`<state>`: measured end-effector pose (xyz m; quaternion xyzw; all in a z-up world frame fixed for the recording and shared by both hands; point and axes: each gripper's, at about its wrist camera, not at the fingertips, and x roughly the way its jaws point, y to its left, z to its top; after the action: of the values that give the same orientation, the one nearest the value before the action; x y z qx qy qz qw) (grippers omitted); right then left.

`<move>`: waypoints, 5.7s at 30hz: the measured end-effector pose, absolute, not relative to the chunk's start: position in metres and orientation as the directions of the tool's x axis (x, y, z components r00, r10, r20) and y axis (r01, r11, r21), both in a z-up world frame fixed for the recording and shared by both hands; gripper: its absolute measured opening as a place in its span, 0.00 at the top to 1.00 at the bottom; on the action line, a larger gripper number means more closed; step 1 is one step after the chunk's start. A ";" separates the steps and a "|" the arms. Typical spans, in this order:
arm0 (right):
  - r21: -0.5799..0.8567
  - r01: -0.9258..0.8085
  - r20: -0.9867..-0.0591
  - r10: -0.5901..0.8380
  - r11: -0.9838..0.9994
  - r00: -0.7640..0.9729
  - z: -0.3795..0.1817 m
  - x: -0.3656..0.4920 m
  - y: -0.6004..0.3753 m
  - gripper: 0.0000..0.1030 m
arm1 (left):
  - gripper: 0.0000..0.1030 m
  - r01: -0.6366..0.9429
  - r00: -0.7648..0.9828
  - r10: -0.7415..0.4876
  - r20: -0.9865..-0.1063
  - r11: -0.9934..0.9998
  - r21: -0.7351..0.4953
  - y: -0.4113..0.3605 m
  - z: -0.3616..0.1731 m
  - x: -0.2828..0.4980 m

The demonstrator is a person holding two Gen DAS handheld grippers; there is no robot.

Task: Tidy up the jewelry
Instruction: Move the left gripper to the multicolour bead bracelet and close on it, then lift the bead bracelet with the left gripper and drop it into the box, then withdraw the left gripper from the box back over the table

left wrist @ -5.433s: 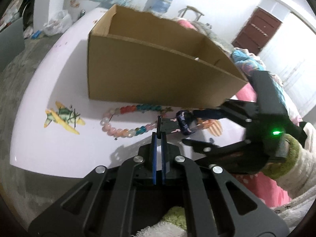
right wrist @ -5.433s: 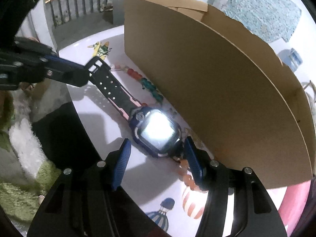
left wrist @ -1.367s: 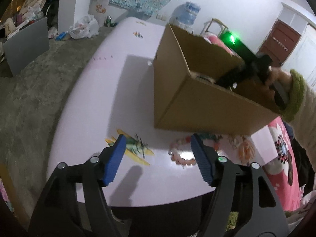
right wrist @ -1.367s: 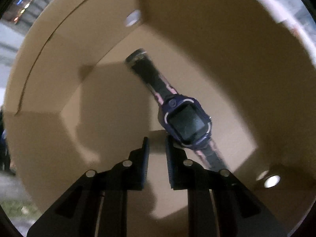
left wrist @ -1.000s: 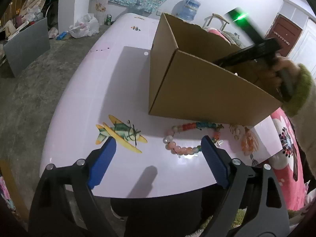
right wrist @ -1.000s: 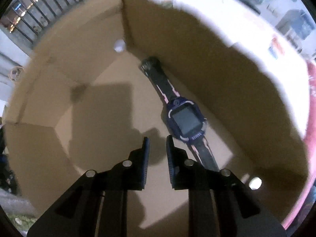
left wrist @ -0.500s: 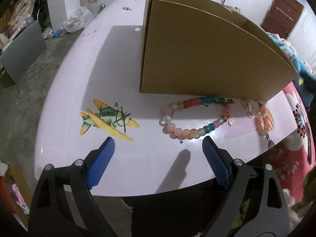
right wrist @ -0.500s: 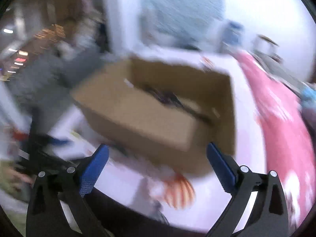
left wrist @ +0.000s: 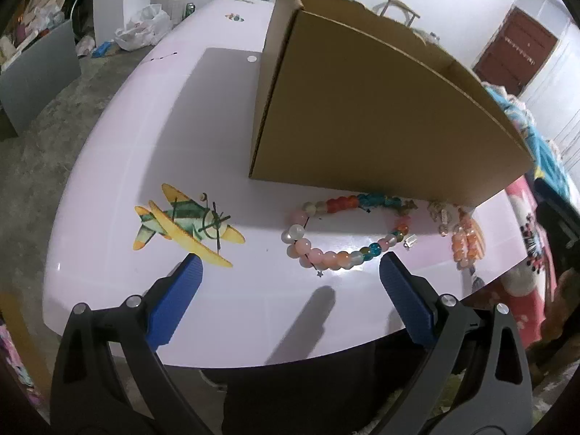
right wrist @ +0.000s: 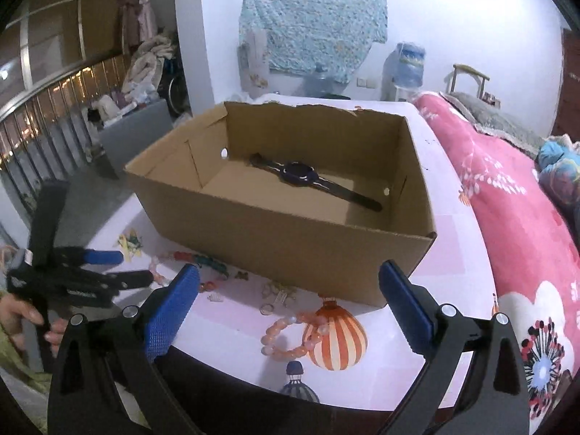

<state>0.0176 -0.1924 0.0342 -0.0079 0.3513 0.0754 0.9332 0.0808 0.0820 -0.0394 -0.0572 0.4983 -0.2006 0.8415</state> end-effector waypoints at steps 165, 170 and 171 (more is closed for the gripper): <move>0.412 0.160 -0.709 0.206 0.897 0.674 0.034 0.041 -0.339 0.23 | 0.15 0.317 0.536 -0.508 -0.674 0.861 -0.397 0.075 0.041 0.099; 0.230 0.225 -0.820 0.064 0.947 0.569 0.005 0.022 -0.315 0.19 | 0.14 0.324 0.476 -0.370 -0.798 0.917 -0.232 0.056 -0.003 0.087; 0.188 0.232 -0.836 0.031 0.954 0.548 0.000 0.022 -0.310 0.19 | 0.14 0.332 0.473 -0.341 -0.812 0.923 -0.195 0.051 -0.010 0.087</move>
<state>0.0216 -0.3103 0.0001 0.1397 0.4718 -0.0578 0.8686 0.0867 0.0509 -0.0102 -0.0049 0.4745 -0.1961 0.8581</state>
